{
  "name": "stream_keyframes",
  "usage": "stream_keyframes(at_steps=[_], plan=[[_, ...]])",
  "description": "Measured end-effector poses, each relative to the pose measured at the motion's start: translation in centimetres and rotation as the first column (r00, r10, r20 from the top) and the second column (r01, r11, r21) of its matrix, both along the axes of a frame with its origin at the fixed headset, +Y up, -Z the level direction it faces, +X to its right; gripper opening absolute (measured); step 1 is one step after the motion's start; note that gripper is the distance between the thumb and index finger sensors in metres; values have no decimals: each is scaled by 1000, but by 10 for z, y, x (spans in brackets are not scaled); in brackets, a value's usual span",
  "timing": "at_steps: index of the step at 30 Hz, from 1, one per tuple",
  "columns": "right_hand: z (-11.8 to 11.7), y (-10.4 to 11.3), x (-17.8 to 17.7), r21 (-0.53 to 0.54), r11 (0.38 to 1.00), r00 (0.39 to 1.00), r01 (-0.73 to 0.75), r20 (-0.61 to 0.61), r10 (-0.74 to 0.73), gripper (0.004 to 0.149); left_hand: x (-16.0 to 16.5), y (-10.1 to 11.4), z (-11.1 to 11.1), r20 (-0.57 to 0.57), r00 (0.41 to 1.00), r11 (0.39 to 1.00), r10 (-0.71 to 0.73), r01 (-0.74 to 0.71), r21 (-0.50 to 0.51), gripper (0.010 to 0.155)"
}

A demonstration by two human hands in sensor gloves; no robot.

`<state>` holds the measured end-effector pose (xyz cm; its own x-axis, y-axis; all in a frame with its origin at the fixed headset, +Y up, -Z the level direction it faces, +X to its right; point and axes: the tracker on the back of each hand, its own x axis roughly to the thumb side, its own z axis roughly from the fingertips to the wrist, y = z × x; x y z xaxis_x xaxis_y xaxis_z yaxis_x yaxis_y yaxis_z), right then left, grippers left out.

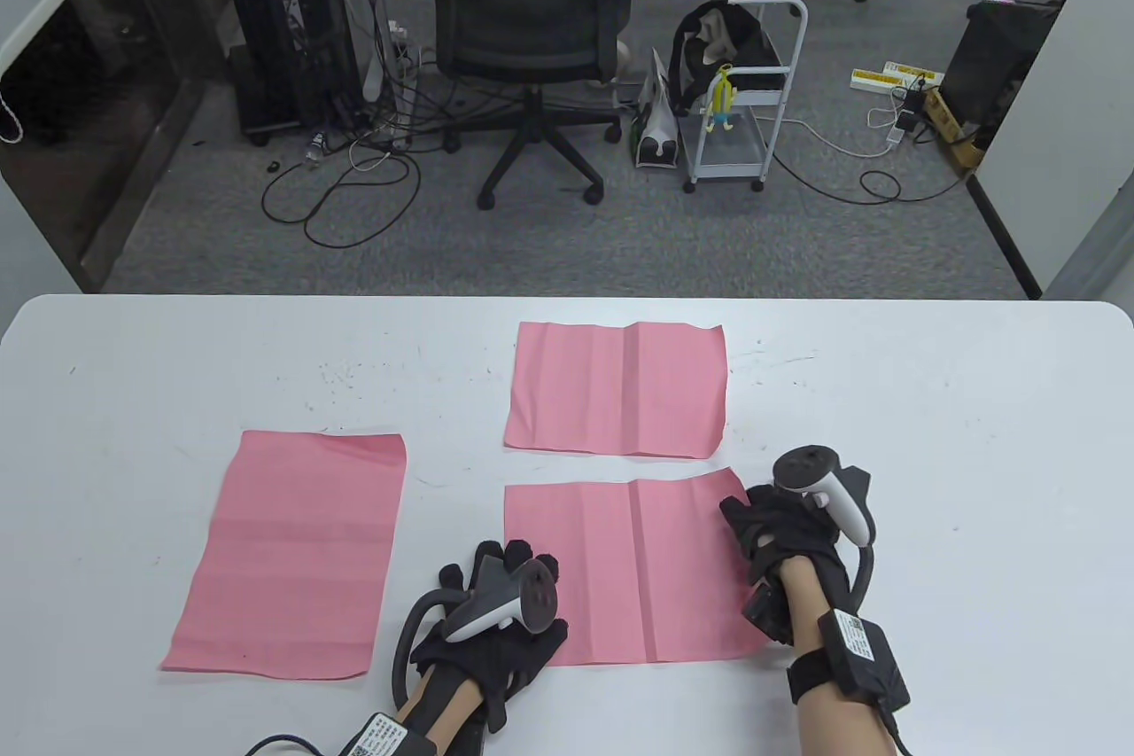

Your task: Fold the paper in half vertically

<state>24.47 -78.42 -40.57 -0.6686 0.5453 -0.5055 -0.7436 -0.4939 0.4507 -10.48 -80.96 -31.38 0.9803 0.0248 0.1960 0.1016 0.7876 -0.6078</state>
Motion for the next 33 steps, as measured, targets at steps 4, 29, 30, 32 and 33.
stream_keyframes(at_steps=[4, 29, 30, 32, 33], plan=[[10, 9, 9, 21, 956, 956, 293, -24, -292, 59, 0, 0, 0, 0, 1000, 1000, 0, 0, -1, 80], [73, -1, -143, 219, 976, 886, 6, -454, 97, 64, -1, -1, 0, -1, 1000, 1000, 7, -7, -2, 80], [74, -4, -148, 240, 968, 864, -77, -468, 185, 64, -1, -1, 0, -1, 1000, 1000, 6, -6, -2, 80], [77, -11, -156, 266, 939, 805, -218, -495, 327, 65, -1, -1, 0, -1, 1000, 1000, 6, -6, -1, 80], [79, -14, -159, 265, 931, 786, -252, -505, 356, 66, -1, -1, 0, -1, 1000, 1000, 5, -5, 0, 80]])
